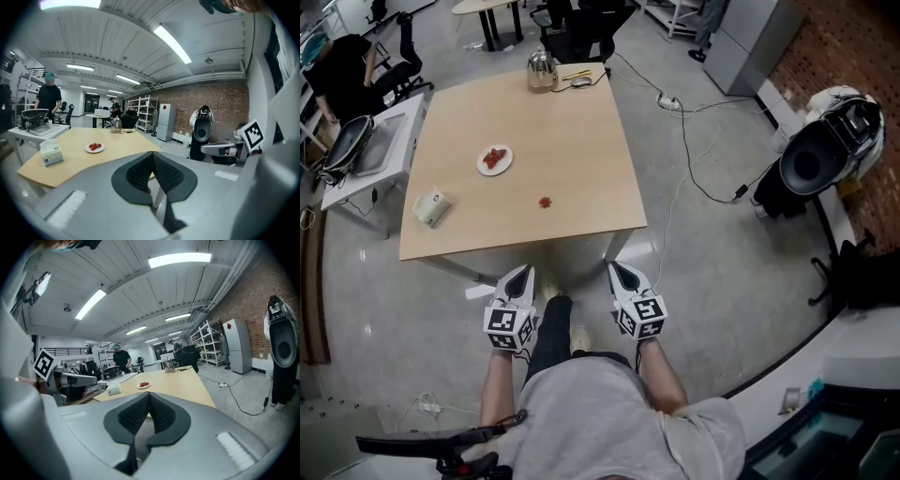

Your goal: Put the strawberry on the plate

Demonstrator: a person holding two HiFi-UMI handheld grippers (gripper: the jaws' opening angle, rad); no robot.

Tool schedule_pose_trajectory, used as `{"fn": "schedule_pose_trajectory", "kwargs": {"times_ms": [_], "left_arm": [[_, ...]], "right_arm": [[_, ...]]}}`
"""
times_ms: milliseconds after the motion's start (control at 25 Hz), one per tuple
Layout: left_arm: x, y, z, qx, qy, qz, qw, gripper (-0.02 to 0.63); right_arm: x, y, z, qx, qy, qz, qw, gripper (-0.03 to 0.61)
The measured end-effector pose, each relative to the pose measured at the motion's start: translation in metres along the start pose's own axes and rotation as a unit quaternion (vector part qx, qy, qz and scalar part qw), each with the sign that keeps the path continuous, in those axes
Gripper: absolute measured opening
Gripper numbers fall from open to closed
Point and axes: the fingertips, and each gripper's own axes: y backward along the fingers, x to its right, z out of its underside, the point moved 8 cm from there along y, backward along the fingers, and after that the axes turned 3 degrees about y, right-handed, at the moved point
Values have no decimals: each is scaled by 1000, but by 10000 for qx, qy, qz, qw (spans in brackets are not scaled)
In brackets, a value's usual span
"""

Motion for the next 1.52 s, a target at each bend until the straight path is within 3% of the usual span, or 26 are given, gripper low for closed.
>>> {"fn": "schedule_pose_trajectory", "kwargs": {"times_ms": [320, 720, 1400, 1520], "left_arm": [[-26, -58, -9, -125, 36, 152, 9998, 20], [-69, -135, -9, -696, 76, 182, 9974, 20], [-115, -228, 22, -1858, -100, 141, 9824, 20], [-118, -241, 28, -2028, -224, 113, 9789, 54]], "right_arm": [[33, -36, -11, -95, 0, 219, 9997, 6], [61, -106, -22, -542, 100, 100, 9984, 6], [91, -180, -25, -831, -166, 10, 9964, 6], [94, -183, -23, -909, -179, -17, 9957, 6]]}}
